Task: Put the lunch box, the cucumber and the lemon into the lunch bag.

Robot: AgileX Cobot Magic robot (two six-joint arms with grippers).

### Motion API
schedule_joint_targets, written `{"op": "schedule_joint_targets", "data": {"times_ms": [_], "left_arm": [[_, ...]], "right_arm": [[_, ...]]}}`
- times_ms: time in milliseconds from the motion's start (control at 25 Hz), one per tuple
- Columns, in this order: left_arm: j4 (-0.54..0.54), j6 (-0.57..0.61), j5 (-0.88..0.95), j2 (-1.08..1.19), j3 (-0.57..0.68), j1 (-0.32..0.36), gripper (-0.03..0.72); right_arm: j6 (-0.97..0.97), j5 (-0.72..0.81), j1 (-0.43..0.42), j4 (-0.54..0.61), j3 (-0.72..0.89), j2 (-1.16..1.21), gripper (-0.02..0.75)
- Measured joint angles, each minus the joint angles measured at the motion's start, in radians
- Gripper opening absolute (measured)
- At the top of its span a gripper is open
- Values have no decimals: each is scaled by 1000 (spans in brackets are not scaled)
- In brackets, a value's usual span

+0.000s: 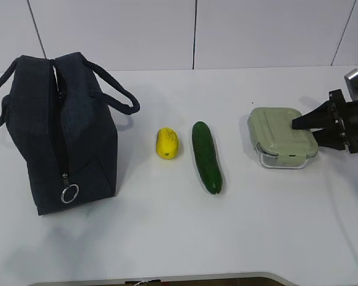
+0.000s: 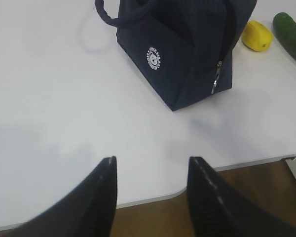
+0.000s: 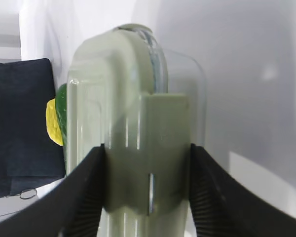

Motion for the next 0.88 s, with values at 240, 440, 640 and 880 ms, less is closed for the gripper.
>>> {"op": "schedule_joint_targets", "data": {"times_ms": [240, 440, 640, 880], "left_arm": [[0, 0, 0, 0, 0, 0, 333], [0, 0, 0, 0, 0, 0, 332], [8, 0, -5, 0, -48, 0, 332], [8, 0, -9, 61, -113, 0, 332]], "right_arm": [[20, -22, 1, 6, 0, -15, 374], [33, -36, 1, 6, 0, -73, 374], [71, -36, 7, 9, 0, -128, 374], [80, -36, 63, 57, 0, -200, 374]]}}
